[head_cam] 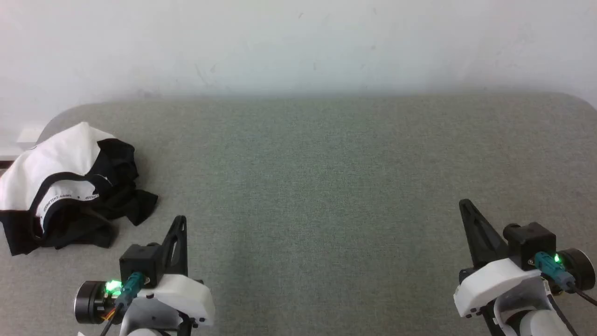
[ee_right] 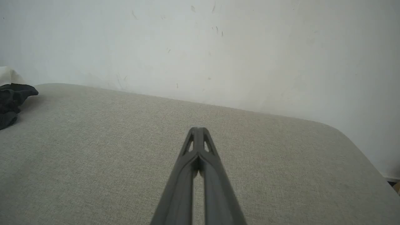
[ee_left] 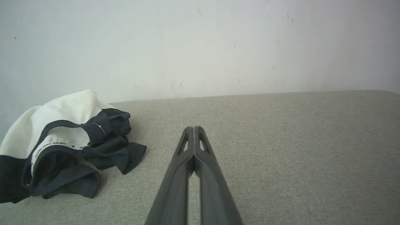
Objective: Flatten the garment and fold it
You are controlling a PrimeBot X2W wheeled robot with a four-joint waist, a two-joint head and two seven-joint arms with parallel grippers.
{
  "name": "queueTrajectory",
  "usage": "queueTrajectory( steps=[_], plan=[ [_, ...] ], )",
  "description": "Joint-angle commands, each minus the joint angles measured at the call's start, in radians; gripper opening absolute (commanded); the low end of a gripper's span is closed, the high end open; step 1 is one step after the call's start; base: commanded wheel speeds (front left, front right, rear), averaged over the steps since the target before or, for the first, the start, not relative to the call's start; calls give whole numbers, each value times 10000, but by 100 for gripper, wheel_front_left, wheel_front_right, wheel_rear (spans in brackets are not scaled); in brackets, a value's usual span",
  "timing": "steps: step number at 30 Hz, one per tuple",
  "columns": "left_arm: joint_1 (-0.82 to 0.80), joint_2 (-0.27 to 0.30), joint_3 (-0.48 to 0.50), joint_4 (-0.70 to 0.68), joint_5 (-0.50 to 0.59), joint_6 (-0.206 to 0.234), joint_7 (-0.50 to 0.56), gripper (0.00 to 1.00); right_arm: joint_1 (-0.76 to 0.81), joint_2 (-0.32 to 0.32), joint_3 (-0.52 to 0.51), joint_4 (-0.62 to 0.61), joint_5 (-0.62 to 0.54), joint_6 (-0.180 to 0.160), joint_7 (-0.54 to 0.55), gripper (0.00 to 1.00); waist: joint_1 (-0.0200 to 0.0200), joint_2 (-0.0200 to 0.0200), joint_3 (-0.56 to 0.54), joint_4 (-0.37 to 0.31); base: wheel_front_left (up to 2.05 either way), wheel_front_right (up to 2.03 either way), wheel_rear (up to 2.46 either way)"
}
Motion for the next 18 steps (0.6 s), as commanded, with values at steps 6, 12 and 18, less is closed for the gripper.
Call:
queueTrajectory(
  steps=[6,12,18],
  plan=[
    [4,2,-6,-2,-8,4,-4,100,1,-4,-4,12,7,0,-5,100,0,-2,0,0,0,0,0],
    [30,2,-19,-10,-80,-1,-83,100,29,-4,-92,39,106,1,-83,100,0,-2,1,1,0,0,0],
    [74,0,-32,-38,-200,-10,-208,100,76,-3,-240,77,227,0,-208,100,0,-2,-3,24,0,0,0]
  ],
)
